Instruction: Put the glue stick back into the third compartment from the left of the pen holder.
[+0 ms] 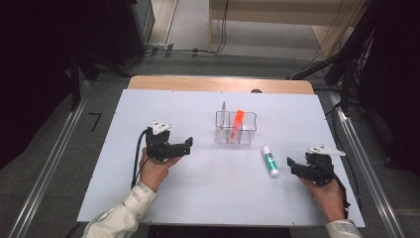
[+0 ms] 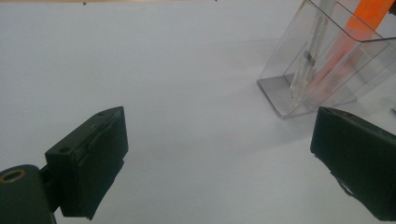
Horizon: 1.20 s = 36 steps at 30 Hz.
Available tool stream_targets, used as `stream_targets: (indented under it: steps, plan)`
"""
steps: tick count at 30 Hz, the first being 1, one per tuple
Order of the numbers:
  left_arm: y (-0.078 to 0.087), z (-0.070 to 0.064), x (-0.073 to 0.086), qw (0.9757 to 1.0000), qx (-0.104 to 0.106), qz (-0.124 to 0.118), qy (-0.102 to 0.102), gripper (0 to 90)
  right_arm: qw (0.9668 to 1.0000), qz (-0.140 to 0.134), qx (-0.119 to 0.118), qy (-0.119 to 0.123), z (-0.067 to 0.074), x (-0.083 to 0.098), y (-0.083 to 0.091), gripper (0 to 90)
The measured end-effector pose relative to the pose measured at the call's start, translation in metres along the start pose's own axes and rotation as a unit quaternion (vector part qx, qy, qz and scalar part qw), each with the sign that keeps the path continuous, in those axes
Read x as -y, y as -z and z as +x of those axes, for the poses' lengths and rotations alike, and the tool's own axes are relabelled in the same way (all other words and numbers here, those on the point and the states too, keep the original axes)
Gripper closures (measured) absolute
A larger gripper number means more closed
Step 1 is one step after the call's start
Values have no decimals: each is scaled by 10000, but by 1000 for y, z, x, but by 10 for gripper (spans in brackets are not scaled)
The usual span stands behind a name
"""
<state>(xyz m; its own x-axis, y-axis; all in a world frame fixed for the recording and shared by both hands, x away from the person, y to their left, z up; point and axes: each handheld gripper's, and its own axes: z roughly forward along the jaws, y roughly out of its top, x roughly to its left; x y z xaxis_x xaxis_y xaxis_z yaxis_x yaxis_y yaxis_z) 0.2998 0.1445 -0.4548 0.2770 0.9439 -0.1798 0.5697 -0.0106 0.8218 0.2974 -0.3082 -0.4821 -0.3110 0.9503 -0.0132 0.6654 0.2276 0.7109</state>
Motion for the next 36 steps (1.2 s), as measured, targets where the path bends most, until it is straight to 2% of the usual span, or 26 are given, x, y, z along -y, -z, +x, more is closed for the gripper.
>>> stream_targets:
  steps: [8,12,18,24,36]
  plan:
    - [11,14,4,9997,-157,-142,129,43,10000,-11,-38,41,4,-1,0,264]
    - [14,21,7,9995,-231,-110,180,43,9999,-17,-121,9,8,-2,1,264]
    - [15,29,12,9991,-305,-62,275,44,9997,-51,-204,84,17,-6,-1,264]
    - [19,35,13,9988,-373,-85,316,44,9995,-21,-296,95,22,-10,-5,264]
    - [17,40,18,9984,-455,36,333,44,9990,-1,-443,111,34,-16,-14,264]
